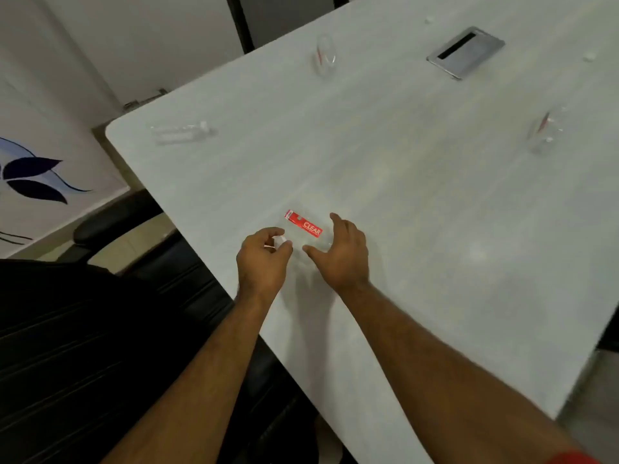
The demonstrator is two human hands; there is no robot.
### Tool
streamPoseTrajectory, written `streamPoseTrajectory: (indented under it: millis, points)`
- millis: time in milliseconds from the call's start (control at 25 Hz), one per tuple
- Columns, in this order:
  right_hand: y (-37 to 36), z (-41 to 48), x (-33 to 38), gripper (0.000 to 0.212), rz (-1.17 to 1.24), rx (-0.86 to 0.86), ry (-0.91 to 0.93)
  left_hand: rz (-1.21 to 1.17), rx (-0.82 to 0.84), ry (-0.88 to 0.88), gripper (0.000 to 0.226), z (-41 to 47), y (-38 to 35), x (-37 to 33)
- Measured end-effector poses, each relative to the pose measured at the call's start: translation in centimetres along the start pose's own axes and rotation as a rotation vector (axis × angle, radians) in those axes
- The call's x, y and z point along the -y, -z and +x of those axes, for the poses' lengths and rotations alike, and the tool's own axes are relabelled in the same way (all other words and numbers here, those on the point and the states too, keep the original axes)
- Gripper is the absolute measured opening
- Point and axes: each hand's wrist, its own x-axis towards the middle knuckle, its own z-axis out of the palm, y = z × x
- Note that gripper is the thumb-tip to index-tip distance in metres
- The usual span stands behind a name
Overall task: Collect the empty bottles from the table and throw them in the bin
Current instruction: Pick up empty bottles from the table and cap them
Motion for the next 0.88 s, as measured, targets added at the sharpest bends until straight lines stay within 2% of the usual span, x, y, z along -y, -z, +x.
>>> streamPoseTrajectory:
  millis: [80, 160, 240, 360, 640, 800, 880]
  points:
    - [-0.5, 1.3, 0.4, 0.076, -0.046, 0.036, 0.010, -0.029, -0.016, 0.021, 0.024, 0.9, 0.1, -0.3]
    - [-0.3, 1.7, 0.2, 0.067, 0.063, 0.030, -0.039, -0.065, -0.030, 0.060, 0.021, 1.5, 0.1, -0.5]
    - [0.2, 1.4, 0.2, 0.067, 0.206, -0.011, -0.103, -0.097, -0.043, 0.067, 0.020, 2.1, 0.3, -0.7]
    - [1.5, 0.0, -0.4, 0.070, 0.270, -0.053, -0.120, -0.116, -0.042, 0.073, 0.020, 1.6, 0.3, -1.4]
    - [7.4, -3.6, -0.5, 0.065, 0.408, -0.125, -0.158, -0.120, 0.077, -0.035, 0.024, -1.7, -0.9, -6.3]
    - [11.2, -5.7, -0.6, 0.058, 0.595, -0.185, -0.221, -0.173, 0.196, -0.038, 0.025, -5.1, -2.2, -9.6]
    - [13.4, -6.8, -0.5, 0.052, 0.773, -0.222, -0.226, -0.209, 0.279, -0.021, 0.025, -7.2, -2.9, -10.5]
